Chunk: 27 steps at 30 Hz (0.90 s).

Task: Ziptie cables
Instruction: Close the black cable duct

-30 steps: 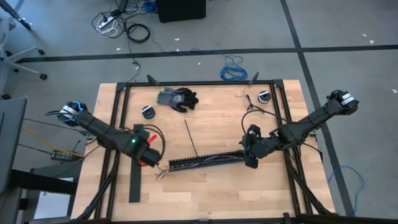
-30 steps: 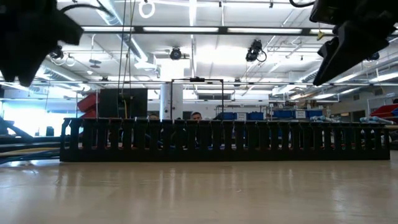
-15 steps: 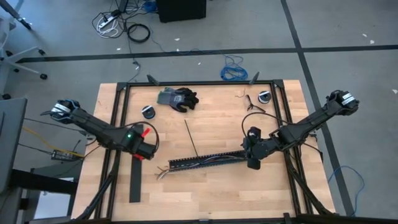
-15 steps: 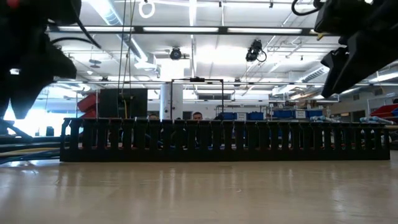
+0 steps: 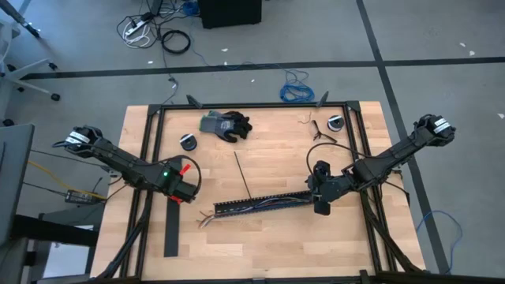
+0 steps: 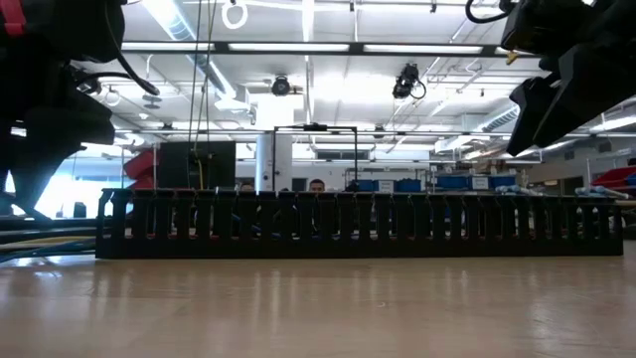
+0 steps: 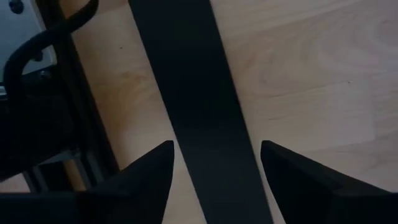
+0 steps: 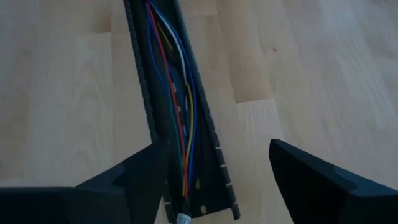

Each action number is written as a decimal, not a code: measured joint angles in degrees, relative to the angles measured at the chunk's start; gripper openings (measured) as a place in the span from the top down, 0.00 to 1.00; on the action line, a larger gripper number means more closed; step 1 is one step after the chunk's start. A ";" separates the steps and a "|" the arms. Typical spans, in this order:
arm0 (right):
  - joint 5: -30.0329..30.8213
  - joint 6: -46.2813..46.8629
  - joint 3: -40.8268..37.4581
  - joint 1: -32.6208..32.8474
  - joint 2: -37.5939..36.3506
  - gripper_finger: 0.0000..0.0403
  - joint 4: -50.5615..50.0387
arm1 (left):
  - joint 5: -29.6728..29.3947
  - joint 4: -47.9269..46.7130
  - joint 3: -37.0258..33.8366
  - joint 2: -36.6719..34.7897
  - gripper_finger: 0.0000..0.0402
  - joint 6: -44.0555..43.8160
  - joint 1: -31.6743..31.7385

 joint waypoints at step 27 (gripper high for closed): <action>0.23 -0.78 0.00 -0.53 0.00 0.32 -0.26 | 0.20 13.15 -9.91 -0.15 0.32 -9.40 0.02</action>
